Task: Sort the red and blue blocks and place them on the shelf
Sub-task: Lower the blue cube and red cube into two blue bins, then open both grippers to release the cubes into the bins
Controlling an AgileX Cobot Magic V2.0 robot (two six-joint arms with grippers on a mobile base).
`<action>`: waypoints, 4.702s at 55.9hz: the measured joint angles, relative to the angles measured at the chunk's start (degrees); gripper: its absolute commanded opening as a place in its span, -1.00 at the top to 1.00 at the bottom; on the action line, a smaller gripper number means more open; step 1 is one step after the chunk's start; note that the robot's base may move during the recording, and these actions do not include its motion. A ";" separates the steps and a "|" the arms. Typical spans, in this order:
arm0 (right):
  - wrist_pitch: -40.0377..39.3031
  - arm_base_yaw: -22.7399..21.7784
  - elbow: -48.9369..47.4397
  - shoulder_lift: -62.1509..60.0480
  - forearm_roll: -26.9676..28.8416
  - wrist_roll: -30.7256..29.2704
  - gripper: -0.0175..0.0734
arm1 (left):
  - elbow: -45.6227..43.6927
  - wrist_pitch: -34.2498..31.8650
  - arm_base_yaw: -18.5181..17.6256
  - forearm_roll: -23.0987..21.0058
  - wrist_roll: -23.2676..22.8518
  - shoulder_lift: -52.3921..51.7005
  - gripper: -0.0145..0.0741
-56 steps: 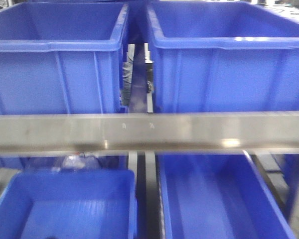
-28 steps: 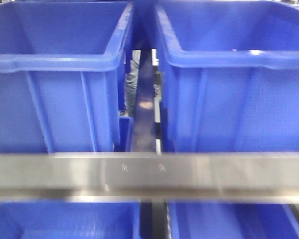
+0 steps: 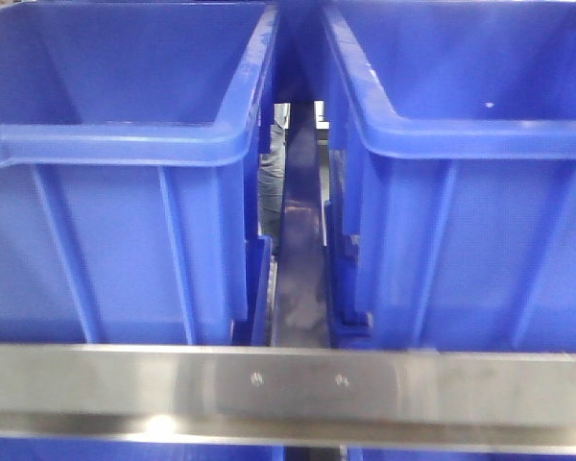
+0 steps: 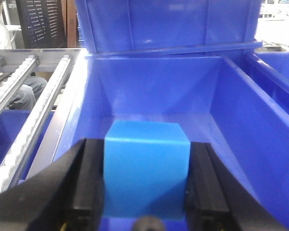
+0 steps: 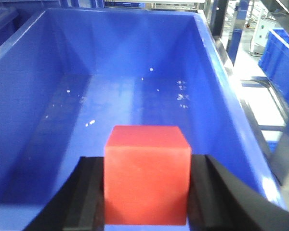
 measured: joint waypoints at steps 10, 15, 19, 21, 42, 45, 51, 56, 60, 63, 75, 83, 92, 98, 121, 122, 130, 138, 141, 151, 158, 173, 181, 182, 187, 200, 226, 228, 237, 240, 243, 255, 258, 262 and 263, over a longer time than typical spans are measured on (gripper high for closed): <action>0.00 0.00 0.00 0.00 0.00 0.00 -0.27 | 0.00 0.00 0.00 0.00 0.00 0.00 -0.02; 0.00 0.00 0.00 0.00 0.00 0.00 -0.27 | 0.00 0.00 0.00 0.00 0.00 0.00 -0.02; 0.00 0.00 0.00 0.00 0.00 0.00 -0.27 | 0.00 0.00 0.00 0.00 0.00 0.00 -0.02; 0.00 0.00 0.00 0.00 0.00 0.00 -0.27 | 0.00 0.00 0.00 0.00 0.00 0.00 -0.02; 0.00 0.00 0.00 0.00 0.00 0.00 -0.27 | 0.00 0.00 0.00 0.00 0.00 0.00 -0.02; 0.00 0.00 0.00 0.00 0.00 0.00 -0.27 | 0.00 0.00 0.00 0.00 0.00 0.00 -0.02; 0.00 0.00 0.00 0.00 0.00 0.00 -0.27 | 0.00 0.00 0.00 0.00 0.00 0.00 -0.02; 0.00 0.00 0.00 0.00 0.00 0.00 -0.27 | 0.00 0.00 0.00 0.00 0.00 0.00 -0.02; 0.00 0.00 0.00 0.00 0.00 0.00 -0.27 | 0.00 -0.10 0.00 -0.10 0.00 0.00 -0.02; 0.00 0.00 0.00 0.00 0.00 0.00 -0.27 | 0.00 -0.22 0.00 -0.10 0.00 0.00 -0.02; 0.00 0.00 0.00 0.00 0.11 0.00 -0.27 | 0.00 -0.43 0.00 -0.34 0.00 0.00 -0.02; 0.24 0.00 -1.04 0.46 1.17 0.00 -0.27 | 0.00 -1.10 0.00 -3.24 0.00 1.60 -0.03; 0.47 0.00 -5.63 5.65 1.70 0.00 -0.27 | -1.25 -2.95 0.00 -4.46 0.00 8.80 -0.03; 1.75 0.25 -9.16 11.88 1.70 0.00 -0.27 | -4.40 -3.95 -0.11 -4.55 0.00 15.48 -0.03; -2.67 8.43 -17.22 36.41 1.58 0.00 -0.27 | -14.87 -9.56 -8.29 -4.71 0.00 41.50 -0.03; -3.33 8.57 -17.22 37.22 1.58 0.00 -0.27 | -15.19 -9.55 -8.50 -4.71 0.00 42.28 -0.03; -5.59 8.64 -17.30 40.67 1.58 0.00 -0.27 | -15.72 -10.12 -8.98 -4.92 0.00 45.29 -0.03; -5.98 8.64 -17.30 41.48 1.58 0.00 -0.27 | -15.74 -10.56 -8.98 -4.92 0.00 45.58 -0.03; -6.12 8.64 -17.30 41.48 1.58 0.00 -0.28 | -15.85 -10.67 -8.98 -4.92 0.00 45.58 -0.03; -6.25 8.64 -17.30 41.48 1.58 0.00 -0.67 | -15.85 -10.90 -8.98 -4.92 0.00 45.58 -0.30; -6.39 8.64 -17.30 41.48 1.58 0.00 -0.75 | -15.85 -11.12 -8.98 -4.92 0.00 45.58 -0.89; -4.80 8.64 -17.30 41.48 1.58 0.00 -0.73 | -15.85 -11.33 -8.98 -4.92 0.00 45.58 -0.76; -4.10 8.64 -17.30 41.48 1.58 0.00 -0.73 | -15.85 -11.33 -8.98 -4.92 0.00 45.58 -0.57; -4.10 8.64 -17.30 41.48 1.58 0.00 -0.73 | -15.85 -11.33 -8.98 -4.92 0.00 45.58 -0.53; -3.59 8.64 -17.30 41.03 1.85 0.00 -0.73 | -15.85 -10.57 -8.98 -4.92 0.00 44.47 -0.25; -2.26 8.79 -17.30 33.09 2.18 0.00 -0.32 | -15.85 -4.58 -8.98 -4.79 0.00 36.68 0.47; 2.26 8.79 -13.35 15.57 -4.05 0.00 0.51 | -9.61 4.75 -8.98 -1.66 -1.30 16.63 0.49; 2.50 8.79 -12.47 13.82 -4.05 0.00 0.51 | -8.54 4.31 -8.98 -1.66 -1.44 14.70 0.49; 3.14 8.79 -8.64 5.32 -4.05 0.00 0.51 | -4.41 3.72 -8.98 -1.66 -1.87 6.52 0.49; 3.70 8.79 -7.70 2.24 -4.05 0.00 0.51 | -3.06 3.72 -8.45 -1.66 -1.87 4.03 0.49; 4.36 8.79 -7.02 -0.77 -4.05 0.00 0.51 | -2.05 3.72 -7.43 -1.66 -1.94 1.65 0.49; 8.02 8.79 -5.08 -9.95 -4.05 0.00 0.51 | -1.01 3.97 -3.05 -1.66 -1.94 -5.66 0.49; 8.61 8.79 -5.10 -11.08 -4.05 0.00 0.51 | -1.01 3.97 -2.43 -1.66 -1.94 -6.61 0.49; 8.86 8.79 -5.10 -11.57 -4.05 0.00 0.51 | -1.01 3.97 -2.32 -1.66 -1.94 -7.05 0.49; 8.98 8.79 -5.06 -11.57 -4.05 0.00 0.51 | -1.01 3.97 -2.32 -1.66 -1.94 -7.15 0.49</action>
